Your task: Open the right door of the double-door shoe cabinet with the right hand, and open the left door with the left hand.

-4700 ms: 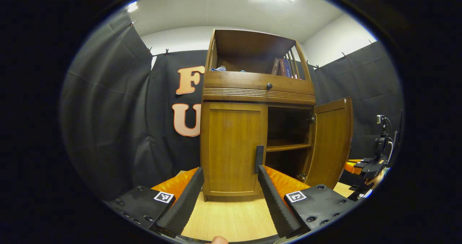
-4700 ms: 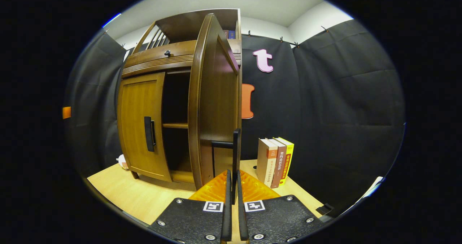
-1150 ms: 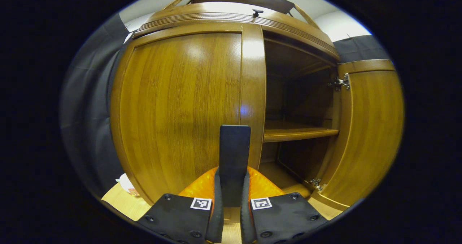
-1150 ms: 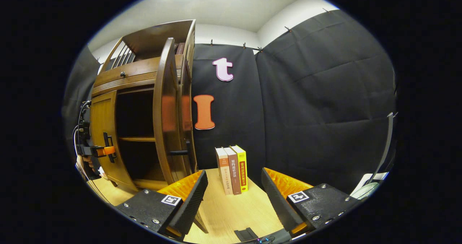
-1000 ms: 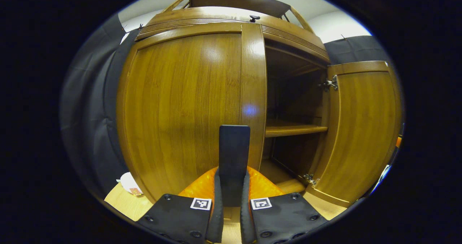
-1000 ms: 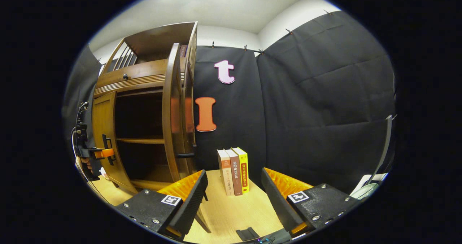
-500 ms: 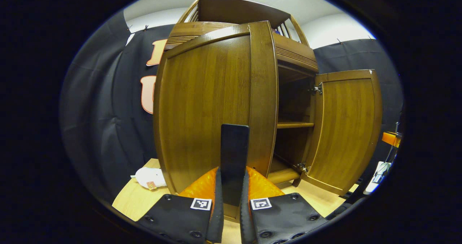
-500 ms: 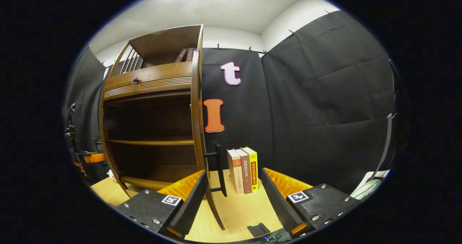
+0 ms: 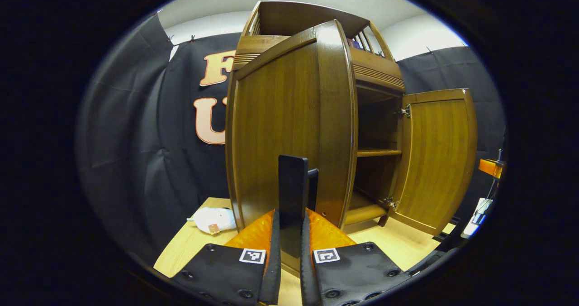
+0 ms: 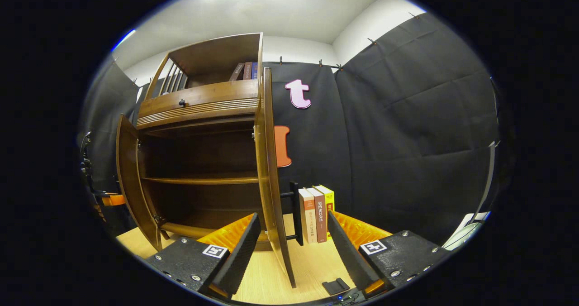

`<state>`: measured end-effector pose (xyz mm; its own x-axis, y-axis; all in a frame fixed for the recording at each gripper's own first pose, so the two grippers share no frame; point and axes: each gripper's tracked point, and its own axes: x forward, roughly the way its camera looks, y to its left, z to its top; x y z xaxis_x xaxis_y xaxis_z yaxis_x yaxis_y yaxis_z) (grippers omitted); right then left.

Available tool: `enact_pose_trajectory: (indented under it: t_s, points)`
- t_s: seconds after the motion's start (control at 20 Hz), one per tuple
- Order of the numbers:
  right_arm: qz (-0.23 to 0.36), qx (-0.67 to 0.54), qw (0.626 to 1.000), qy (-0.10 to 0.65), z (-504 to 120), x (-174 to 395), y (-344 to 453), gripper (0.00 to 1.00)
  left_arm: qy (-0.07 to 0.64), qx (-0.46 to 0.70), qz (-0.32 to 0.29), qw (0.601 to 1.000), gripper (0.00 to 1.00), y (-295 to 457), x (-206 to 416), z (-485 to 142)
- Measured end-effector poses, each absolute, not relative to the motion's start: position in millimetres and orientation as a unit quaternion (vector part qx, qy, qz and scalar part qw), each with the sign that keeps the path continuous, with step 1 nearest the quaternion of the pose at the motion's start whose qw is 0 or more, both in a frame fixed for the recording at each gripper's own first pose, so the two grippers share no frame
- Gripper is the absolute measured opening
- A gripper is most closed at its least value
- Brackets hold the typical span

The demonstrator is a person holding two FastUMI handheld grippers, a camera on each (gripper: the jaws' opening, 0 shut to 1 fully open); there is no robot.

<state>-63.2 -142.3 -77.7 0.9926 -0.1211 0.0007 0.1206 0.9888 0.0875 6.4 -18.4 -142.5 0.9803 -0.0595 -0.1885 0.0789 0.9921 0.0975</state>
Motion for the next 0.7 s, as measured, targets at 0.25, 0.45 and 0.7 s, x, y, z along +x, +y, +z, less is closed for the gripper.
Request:
enact_pose_trajectory:
  t_s: [0.25, 0.45, 0.7]
  points:
    - [-0.053, 0.038, 0.998, -0.003, -76.3, -67.6, -128.7, 0.91, 0.091, 0.062, -0.019, 0.994, 0.16, -1.5, -2.4, -138.1]
    - [-0.049, 0.037, 0.998, -0.003, -74.7, -68.7, -119.6, 0.91, 0.091, 0.061, -0.008, 0.994, 0.17, 26.0, -14.5, -131.3]
    - [-0.044, 0.037, 0.998, -0.005, -71.9, -65.6, -108.7, 0.91, 0.083, 0.072, 0.018, 0.994, 0.07, 68.3, -23.8, -124.0]
